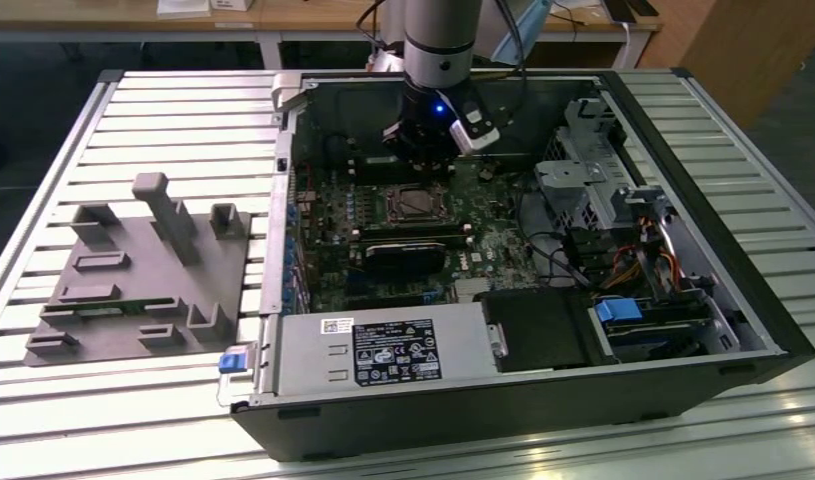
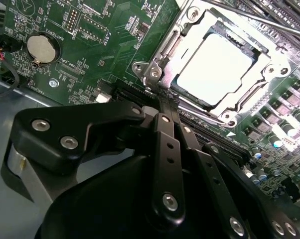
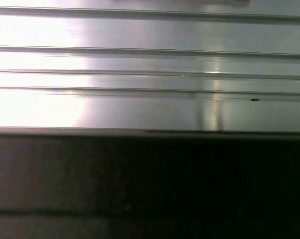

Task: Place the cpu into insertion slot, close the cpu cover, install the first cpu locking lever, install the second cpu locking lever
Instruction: 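Install the first cpu locking lever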

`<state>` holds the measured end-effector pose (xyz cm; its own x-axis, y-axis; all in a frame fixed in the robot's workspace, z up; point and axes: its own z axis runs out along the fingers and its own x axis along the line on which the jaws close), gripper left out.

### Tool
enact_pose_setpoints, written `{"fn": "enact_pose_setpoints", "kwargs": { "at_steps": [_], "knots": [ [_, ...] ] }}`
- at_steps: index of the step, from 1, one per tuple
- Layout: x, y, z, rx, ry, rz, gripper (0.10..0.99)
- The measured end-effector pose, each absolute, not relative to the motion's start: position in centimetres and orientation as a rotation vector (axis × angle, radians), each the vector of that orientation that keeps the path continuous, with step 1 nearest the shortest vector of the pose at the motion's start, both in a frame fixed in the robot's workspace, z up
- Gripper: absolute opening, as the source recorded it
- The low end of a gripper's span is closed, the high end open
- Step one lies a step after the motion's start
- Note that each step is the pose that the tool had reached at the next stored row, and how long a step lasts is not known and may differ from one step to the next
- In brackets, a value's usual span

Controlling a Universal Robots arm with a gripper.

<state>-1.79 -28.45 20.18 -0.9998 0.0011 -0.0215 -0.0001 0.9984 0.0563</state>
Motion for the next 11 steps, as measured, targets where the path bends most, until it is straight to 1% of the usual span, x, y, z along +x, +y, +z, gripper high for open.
{"fn": "enact_pose_setpoints", "kwargs": {
  "at_steps": [11],
  "knots": [
    [-1.71, -28.43, 19.81, 0.001, 3.118, 0.086, 0.106]
  ]
}}
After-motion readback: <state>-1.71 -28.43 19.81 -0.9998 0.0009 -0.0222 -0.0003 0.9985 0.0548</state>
